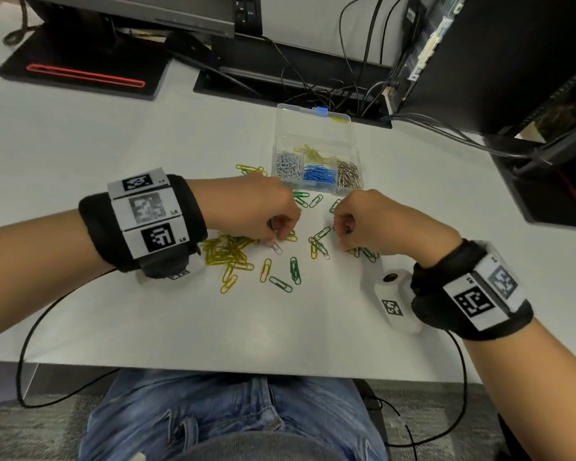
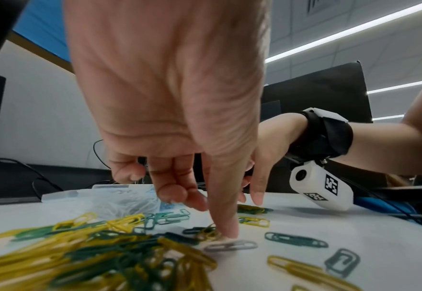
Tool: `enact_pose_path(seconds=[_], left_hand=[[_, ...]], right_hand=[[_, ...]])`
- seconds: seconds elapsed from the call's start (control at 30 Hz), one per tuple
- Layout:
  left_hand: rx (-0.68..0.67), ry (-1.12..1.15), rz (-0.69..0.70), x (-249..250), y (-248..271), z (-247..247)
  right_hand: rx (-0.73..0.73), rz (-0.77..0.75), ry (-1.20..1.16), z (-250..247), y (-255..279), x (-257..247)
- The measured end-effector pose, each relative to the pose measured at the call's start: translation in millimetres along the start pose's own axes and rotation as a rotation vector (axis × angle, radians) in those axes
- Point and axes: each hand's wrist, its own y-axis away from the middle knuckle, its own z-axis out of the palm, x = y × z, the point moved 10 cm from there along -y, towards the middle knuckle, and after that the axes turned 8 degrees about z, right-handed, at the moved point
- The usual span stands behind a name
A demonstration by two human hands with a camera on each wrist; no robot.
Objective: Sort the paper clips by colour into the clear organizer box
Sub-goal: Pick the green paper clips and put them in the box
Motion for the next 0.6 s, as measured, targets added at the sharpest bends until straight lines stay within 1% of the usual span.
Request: enact_pose_path(seconds=[0.17,0.33,0.4,0.47,0.6], left_hand=[[-0.064,0.001,0.026,6,-2,11],[-0.088,0.011,0.007,5,-3,14],[-0.088,0.026,-0.002,3,-2,14],[-0.037,0.070,-0.026,-2,0,7],[0.136,0.152,-0.083,-17,4,-19]], right_hand=[[0.051,0.038,0.010,-4,-2,6],[-0.017,0.041,-0.041,10,3,-7],[-0.018,0.039,0.019,17,2,-14],[-0.007,0.017,0.086,21,0,-22],[-0.040,-0.016,0.115,25,-1,-32]])
